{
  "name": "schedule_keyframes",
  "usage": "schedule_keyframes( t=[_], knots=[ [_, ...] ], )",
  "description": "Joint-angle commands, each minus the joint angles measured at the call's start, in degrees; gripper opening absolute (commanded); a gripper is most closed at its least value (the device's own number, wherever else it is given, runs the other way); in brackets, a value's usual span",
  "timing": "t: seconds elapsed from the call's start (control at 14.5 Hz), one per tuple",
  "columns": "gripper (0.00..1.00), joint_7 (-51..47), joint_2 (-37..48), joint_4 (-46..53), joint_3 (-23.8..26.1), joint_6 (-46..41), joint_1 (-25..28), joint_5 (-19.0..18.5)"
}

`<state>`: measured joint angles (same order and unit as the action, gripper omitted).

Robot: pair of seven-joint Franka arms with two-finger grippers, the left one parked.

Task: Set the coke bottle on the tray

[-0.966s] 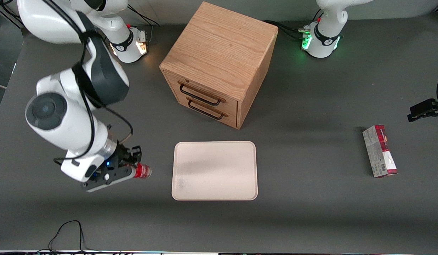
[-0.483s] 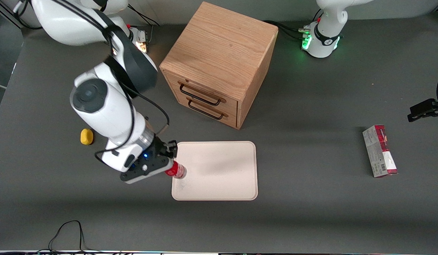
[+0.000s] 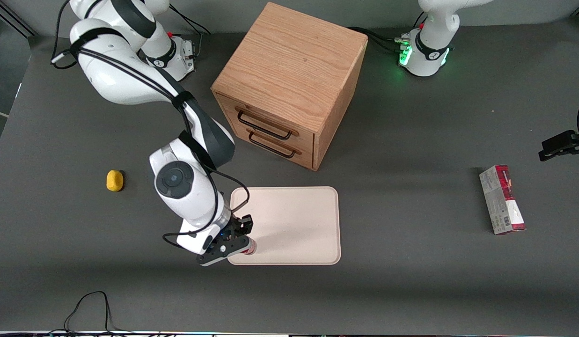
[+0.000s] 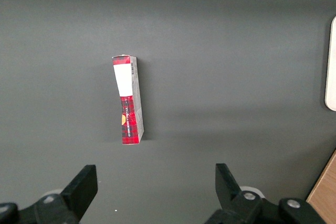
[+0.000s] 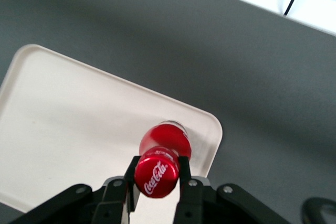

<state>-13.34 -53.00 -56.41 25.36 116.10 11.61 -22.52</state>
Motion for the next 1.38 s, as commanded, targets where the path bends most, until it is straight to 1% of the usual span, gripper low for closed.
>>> schedule_keyframes(
  t=[0.0, 0.07, 0.21, 0.28, 0.34, 0.41, 0.62, 0.69, 0.76, 0.83, 0.9, 0.97, 1.03, 1.1, 1.17, 1.31],
  knots=[
    [0.18, -1.43, 0.97, -0.63, 0.66, 0.01, -0.10, -2.09],
    [0.22, -1.43, 0.97, -1.51, 0.57, 0.01, -0.10, -2.62],
    [0.23, -1.78, 0.80, -3.44, 0.13, 0.27, -0.19, -3.15],
    [0.29, -1.95, 0.79, -3.45, -0.39, 0.27, -0.19, -2.97],
    [0.57, -2.39, 0.79, -3.45, -0.48, 0.27, -0.19, -2.97],
    [0.99, -3.96, 0.79, -3.45, -0.57, 0.36, -0.19, -2.97],
    [1.00, -6.17, 1.76, -3.01, -0.66, 0.27, -0.45, -2.80],
    [1.00, -6.26, 3.50, -2.92, -0.66, 0.18, -0.45, -2.54],
    [1.00, -7.22, 5.96, -2.92, -0.75, -0.25, -0.45, -1.14],
    [1.00, -8.53, 9.20, -3.70, -1.18, -1.21, -0.71, 2.00],
    [1.00, -8.72, 12.63, -4.67, -3.54, -5.14, -1.15, 6.91],
    [1.00, -7.94, 16.40, -5.37, -7.30, -9.70, -1.16, 12.09],
    [1.00, -7.41, 20.27, -7.73, -11.34, -14.01, -1.16, 16.41],
    [1.00, -6.71, 25.27, -12.45, -14.69, -16.58, -1.16, 18.80],
    [1.00, -5.48, 30.62, -18.50, -17.68, -17.82, -1.16, 20.22],
    [1.00, -2.24, 42.74, -32.21, -23.57, -18.01, -1.16, 23.81]
  ],
)
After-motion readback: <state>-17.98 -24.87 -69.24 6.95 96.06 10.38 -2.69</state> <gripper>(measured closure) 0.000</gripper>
